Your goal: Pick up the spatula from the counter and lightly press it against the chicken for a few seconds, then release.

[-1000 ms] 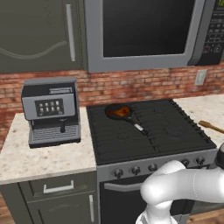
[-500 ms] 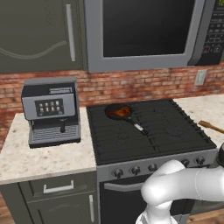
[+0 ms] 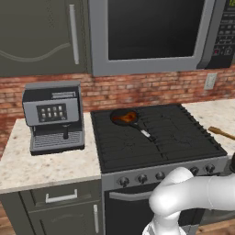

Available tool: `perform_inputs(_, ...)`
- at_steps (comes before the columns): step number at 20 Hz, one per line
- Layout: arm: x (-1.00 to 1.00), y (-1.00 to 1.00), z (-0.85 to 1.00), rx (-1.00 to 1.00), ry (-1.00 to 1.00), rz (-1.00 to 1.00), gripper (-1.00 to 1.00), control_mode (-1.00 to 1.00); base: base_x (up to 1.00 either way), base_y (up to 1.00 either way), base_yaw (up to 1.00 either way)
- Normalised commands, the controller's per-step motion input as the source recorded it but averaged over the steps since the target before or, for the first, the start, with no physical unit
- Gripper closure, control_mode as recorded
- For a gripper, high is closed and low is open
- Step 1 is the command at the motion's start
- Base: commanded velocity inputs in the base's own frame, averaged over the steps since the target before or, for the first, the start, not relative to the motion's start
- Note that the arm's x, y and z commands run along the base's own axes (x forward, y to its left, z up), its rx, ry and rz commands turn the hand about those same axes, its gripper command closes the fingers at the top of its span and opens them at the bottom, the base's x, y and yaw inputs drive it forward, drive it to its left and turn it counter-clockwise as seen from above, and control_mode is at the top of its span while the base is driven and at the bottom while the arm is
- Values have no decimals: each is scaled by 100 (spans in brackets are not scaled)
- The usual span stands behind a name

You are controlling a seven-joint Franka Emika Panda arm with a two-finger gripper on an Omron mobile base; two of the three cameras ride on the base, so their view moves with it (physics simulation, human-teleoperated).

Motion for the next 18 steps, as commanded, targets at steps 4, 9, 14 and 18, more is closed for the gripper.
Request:
perform_inputs(4,8,-1,-8,0,2,0,-100,-100,0,0,0)
perform_inputs(9,11,-2,-6,0,3,0,-100,-100,0,0,0)
perform_inputs(14,9,-7,-9,0,2,0,-100,-100,0,0,0)
perform_inputs(18,8,-7,-10,0,2,0,-100,-100,0,0,0)
